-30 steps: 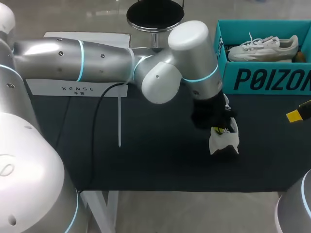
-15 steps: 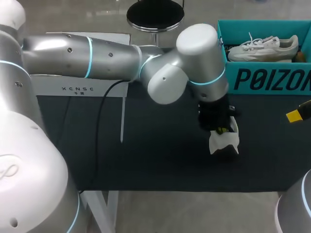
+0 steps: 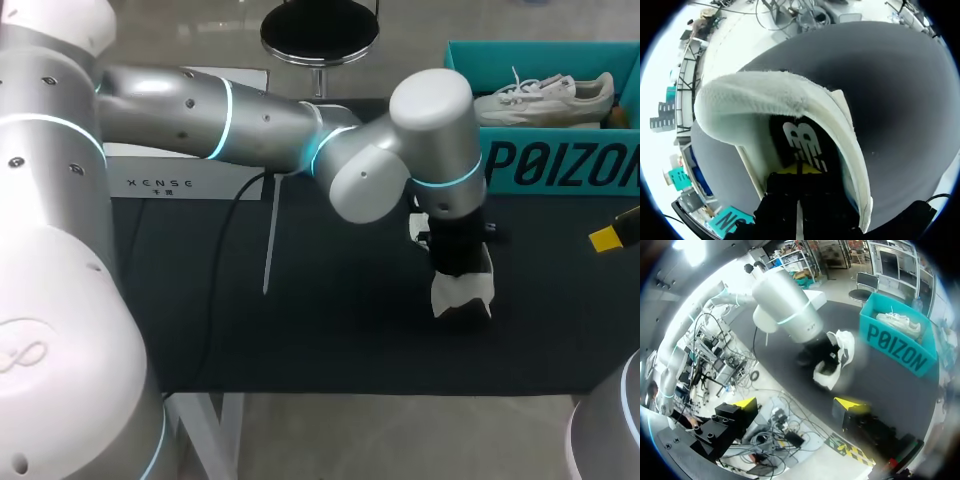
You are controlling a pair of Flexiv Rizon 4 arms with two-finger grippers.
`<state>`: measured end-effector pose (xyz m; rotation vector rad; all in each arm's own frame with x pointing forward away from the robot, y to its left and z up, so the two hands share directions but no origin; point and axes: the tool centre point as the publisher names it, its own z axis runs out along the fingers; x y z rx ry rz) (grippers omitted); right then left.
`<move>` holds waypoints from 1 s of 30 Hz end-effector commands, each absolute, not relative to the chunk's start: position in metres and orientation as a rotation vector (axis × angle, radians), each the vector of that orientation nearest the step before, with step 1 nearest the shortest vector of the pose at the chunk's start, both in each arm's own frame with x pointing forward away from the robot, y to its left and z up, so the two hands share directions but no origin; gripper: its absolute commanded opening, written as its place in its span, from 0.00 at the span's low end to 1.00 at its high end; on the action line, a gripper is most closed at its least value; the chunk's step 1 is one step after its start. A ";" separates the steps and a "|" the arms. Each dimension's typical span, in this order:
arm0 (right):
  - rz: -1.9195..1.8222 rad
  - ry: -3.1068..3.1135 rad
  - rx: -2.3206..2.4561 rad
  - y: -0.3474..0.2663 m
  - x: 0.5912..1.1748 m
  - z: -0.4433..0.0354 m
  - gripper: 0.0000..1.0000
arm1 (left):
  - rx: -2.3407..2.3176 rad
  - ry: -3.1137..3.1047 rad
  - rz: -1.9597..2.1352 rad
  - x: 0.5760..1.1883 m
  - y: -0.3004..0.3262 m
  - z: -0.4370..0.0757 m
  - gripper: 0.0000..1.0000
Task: Take the shoe out of the shoebox, open the shoe tongue, remove and reinsert the insole, then place the shoe into the shoebox
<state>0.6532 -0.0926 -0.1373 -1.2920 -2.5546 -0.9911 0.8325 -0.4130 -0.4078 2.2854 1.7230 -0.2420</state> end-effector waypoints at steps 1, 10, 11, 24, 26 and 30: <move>-1.049 -2.555 -1.315 -0.094 0.642 -0.140 1.00 | 2.308 1.709 -0.207 0.842 -0.410 -0.406 0.00; -1.049 -2.555 -1.315 -0.094 0.642 -0.140 1.00 | 2.228 1.794 -0.221 0.838 -0.412 -0.376 0.00; -1.049 -2.555 -1.315 -0.094 0.642 -0.140 1.00 | 2.227 1.801 -0.222 0.836 -0.413 -0.375 0.00; -1.049 -2.555 -1.315 -0.094 0.642 -0.140 1.00 | 2.233 1.948 -0.210 0.811 -0.411 -0.398 0.00; -1.049 -2.555 -1.315 -0.094 0.642 -0.140 1.00 | 2.224 1.969 -0.206 0.809 -0.411 -0.408 0.00; -1.049 -2.555 -1.315 -0.094 0.642 -0.140 1.00 | 2.196 1.989 -0.204 0.808 -0.411 -0.423 0.00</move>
